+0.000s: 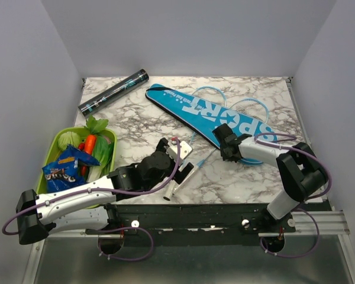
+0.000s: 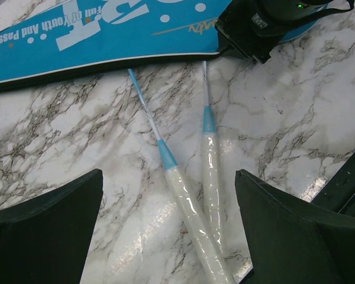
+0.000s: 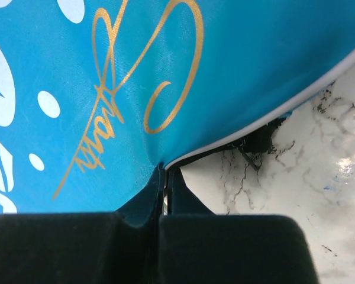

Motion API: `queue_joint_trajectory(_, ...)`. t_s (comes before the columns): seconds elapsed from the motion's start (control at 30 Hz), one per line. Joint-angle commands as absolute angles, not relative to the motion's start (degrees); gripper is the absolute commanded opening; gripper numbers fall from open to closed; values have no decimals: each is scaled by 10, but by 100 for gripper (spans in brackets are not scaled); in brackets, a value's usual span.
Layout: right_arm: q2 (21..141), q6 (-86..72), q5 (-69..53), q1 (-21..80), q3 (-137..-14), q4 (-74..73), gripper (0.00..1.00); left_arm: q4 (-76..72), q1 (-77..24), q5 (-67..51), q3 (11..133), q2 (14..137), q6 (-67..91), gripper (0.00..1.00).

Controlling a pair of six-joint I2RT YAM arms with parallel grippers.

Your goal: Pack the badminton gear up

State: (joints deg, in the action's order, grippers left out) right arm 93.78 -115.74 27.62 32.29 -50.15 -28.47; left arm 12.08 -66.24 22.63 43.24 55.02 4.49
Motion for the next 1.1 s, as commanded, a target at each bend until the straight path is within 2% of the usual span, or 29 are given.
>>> queue_joint_trajectory(0.0,967,-1467,301,325,-483,-358,1,119,-670,255,425,547,36,99)
queue_joint_trajectory(0.23,878,-1438,355,323,-451,-352,1,119,-671,275,423,553,26,99)
queue_joint_trajectory(0.43,770,-1273,398,314,-464,-347,1,117,-672,293,419,549,11,99)
queue_joint_trajectory(0.53,707,-1126,384,294,-475,-317,1,114,-671,291,416,548,4,99)
queue_joint_trajectory(0.63,653,-967,325,258,-475,-259,1,107,-671,273,411,541,-25,99)
queue_joint_trajectory(0.77,641,-756,161,187,-499,-215,1,94,-671,268,397,522,-48,99)
queue_joint_trajectory(1.07,675,-477,-105,115,-555,-224,1,104,-672,291,408,538,-72,99)
